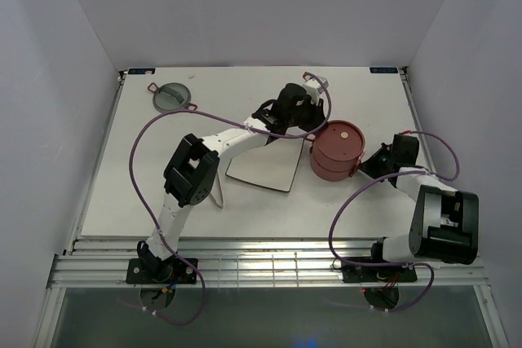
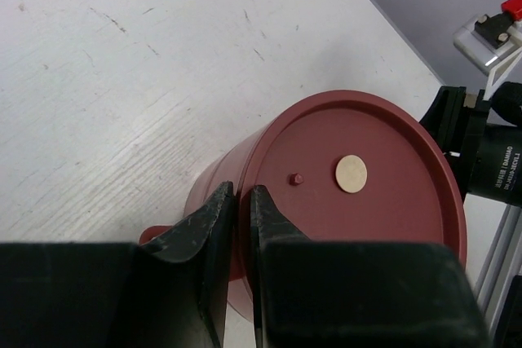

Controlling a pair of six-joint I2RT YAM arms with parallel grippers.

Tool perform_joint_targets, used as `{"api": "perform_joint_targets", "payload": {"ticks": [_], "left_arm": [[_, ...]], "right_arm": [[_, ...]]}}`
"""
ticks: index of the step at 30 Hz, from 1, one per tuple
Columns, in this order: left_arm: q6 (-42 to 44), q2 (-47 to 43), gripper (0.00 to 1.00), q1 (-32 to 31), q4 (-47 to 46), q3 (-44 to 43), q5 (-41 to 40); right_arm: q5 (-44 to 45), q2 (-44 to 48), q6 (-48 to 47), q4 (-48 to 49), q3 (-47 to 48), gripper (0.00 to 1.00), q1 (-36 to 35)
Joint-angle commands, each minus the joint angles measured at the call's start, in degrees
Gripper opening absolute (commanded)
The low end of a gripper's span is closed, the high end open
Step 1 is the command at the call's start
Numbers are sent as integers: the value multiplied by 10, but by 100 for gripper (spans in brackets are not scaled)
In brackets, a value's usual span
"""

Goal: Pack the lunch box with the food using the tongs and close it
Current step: Close the fastener on the packing box.

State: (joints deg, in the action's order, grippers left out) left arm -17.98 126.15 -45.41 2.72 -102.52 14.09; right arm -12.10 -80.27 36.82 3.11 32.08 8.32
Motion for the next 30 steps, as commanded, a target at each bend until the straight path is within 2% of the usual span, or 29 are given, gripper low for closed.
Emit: {"api": "perform_joint_targets", "payload": {"ticks": [1,3,8,18,21,22,23,24,25,26,27,28,30], "left_arm": [[-22,40,0,-35,92,4,38],[-19,42,0,-35,96,0,33],[-18,43,0,-35,95,-2,34],[-20,41,0,-35,84,8,31],[-18,38,0,-34,78,16,31],[-18,37,0,-35,77,19,31],[-18,37,0,-35,75,20,31],[-20,38,0,-35,74,20,32],[-21,39,0,-35,70,20,36],[-22,40,0,-35,67,21,44],[-24,42,0,-34,64,19,50],[-30,45,0,-35,61,18,56],[-35,51,0,-35,59,14,72]], "right_arm": [[84,55,-73,-106,38,8,9],[145,74,-88,-130,35,8,12],[196,80,-130,-223,68,8,12],[277,58,-132,-247,55,8,12],[211,78,-116,-213,49,8,10],[146,85,-112,-192,43,8,9],[128,90,-105,-174,43,8,-7],[111,93,-89,-126,44,8,-18],[15,88,-77,-82,38,8,-23],[-45,78,-66,-42,27,8,-24],[-58,59,-56,-17,31,8,-32],[-26,52,-50,-14,37,8,-56],[-69,27,-41,8,38,8,-50]]}}
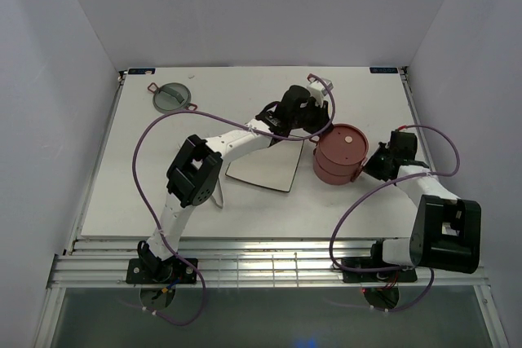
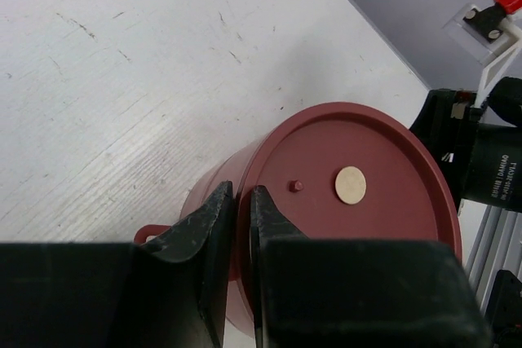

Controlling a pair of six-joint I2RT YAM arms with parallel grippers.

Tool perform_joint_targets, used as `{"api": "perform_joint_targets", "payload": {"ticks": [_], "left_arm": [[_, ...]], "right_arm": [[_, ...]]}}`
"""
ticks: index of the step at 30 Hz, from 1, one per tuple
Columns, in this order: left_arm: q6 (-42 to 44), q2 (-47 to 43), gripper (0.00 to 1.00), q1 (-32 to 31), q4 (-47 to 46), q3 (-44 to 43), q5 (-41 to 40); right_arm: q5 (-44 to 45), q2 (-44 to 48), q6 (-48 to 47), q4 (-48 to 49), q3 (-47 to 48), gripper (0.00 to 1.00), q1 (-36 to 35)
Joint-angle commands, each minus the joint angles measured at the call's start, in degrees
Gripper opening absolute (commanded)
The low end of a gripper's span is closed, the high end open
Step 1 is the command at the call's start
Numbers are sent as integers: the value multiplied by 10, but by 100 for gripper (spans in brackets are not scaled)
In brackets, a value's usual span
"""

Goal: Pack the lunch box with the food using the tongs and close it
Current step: Close the fastener on the packing box.

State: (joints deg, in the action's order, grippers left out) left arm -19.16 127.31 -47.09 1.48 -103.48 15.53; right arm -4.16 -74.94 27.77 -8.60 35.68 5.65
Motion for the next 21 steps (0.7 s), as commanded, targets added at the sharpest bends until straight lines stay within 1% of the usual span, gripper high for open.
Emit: {"api": "perform_joint_targets", "payload": {"ticks": [1,3,4,5,6,7,8,10,11,12,14,15,17,18,21], "left_arm": [[-25,40,0,-19,71,23,58],[-24,40,0,-19,70,26,53],[-23,39,0,-18,70,28,50],[-22,38,0,-18,71,29,44],[-21,37,0,-19,71,31,39],[-21,37,0,-18,71,31,33],[-20,37,0,-17,71,30,32],[-20,39,0,-17,71,28,31],[-19,40,0,-17,71,26,30],[-19,41,0,-17,72,25,29],[-20,45,0,-15,76,21,28],[-20,45,0,-15,76,21,29],[-20,43,0,-15,76,22,27],[-21,42,0,-15,75,26,26],[-24,37,0,-15,69,35,24]], "right_arm": [[-162,-31,53,137,-3,8,-14],[-134,-28,41,128,-17,8,1],[-133,-28,35,119,-24,8,29],[-127,-29,15,102,-26,8,43],[-101,-30,-2,68,-15,8,52],[-9,-28,-17,25,-5,8,56],[32,-25,-38,-25,-2,8,61],[106,-4,-51,-53,-4,8,67],[119,7,-54,-66,-7,8,67],[123,30,-55,-70,-11,8,66],[130,51,-61,-77,-18,8,66],[129,52,-65,-95,-14,8,67],[123,45,-69,-113,1,8,66],[105,40,-71,-116,6,8,66],[77,16,-49,-106,30,8,45]]}}
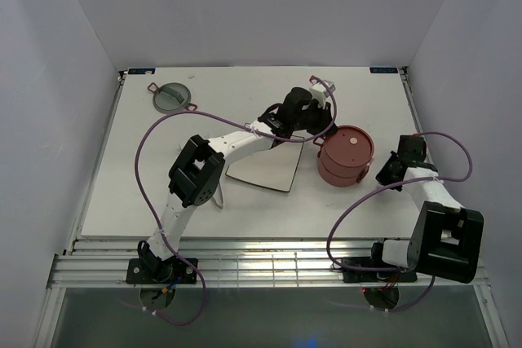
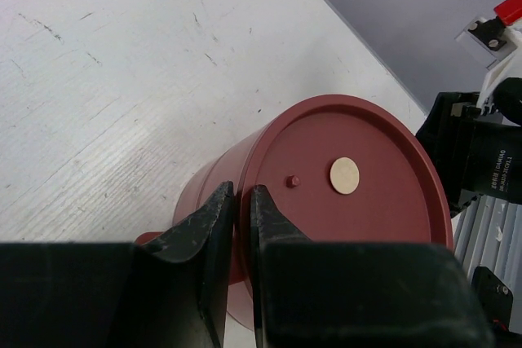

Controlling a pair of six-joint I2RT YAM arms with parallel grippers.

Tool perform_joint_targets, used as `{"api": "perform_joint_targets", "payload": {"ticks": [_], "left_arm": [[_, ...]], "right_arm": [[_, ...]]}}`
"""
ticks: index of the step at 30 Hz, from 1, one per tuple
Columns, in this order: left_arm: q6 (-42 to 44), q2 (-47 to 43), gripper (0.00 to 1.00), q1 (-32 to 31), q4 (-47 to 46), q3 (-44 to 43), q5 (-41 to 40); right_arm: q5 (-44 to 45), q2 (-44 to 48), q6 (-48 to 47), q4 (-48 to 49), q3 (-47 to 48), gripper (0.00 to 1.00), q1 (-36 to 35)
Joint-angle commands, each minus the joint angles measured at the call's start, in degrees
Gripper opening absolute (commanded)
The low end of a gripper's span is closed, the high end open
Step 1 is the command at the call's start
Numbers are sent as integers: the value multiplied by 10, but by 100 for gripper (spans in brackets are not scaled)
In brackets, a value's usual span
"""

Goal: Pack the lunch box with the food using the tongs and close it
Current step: Close the fastener on the packing box.

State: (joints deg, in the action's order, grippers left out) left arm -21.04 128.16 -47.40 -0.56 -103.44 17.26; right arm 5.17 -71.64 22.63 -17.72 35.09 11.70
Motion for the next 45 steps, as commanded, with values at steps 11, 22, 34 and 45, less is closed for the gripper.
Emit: {"api": "perform_joint_targets", "payload": {"ticks": [11,22,34,45], "left_arm": [[-19,30,0,-12,81,27,28],[-23,17,0,-12,84,37,1],[-46,17,0,-13,60,48,9],[-47,3,0,-13,57,55,-3]], "right_arm": [[-184,-27,102,149,14,8,-69],[-4,86,52,69,-39,8,15],[-270,-39,126,235,-27,8,-9],[-234,-17,92,237,-59,8,32]]}}
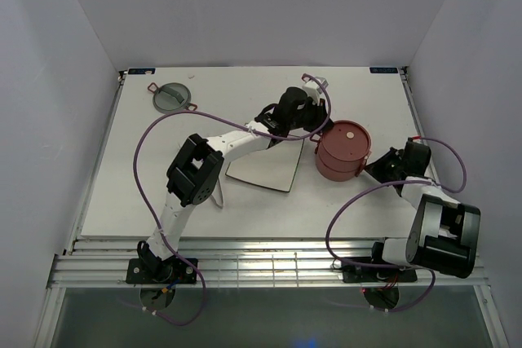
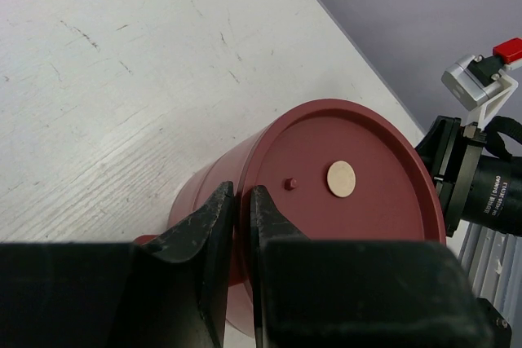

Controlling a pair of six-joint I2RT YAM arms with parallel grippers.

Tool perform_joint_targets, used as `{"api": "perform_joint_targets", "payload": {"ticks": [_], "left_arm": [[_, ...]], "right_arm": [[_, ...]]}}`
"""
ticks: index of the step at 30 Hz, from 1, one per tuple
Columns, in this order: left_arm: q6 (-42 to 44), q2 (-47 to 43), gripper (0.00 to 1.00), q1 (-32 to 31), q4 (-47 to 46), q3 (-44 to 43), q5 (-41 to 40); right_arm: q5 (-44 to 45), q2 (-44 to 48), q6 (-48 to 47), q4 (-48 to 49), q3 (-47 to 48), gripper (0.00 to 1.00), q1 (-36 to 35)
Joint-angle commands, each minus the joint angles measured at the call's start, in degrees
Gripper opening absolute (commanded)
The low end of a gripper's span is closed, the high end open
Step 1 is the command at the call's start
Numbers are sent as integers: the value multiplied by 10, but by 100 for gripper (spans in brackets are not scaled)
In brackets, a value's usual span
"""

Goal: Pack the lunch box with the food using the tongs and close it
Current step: Close the fastener on the packing box.

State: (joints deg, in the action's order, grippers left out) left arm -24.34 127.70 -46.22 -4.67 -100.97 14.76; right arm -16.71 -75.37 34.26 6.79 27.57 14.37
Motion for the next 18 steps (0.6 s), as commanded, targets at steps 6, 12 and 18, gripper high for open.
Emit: {"api": "perform_joint_targets", "payload": {"ticks": [6,12,18], "left_arm": [[-14,-10,35,-23,102,9,-9],[-5,-36,53,-2,129,-29,-13],[9,-95,56,33,134,0,-1]], "right_arm": [[141,113,-95,-185,94,28,32],[101,172,-116,-249,165,52,31],[-6,145,-147,-237,231,82,2]]}}
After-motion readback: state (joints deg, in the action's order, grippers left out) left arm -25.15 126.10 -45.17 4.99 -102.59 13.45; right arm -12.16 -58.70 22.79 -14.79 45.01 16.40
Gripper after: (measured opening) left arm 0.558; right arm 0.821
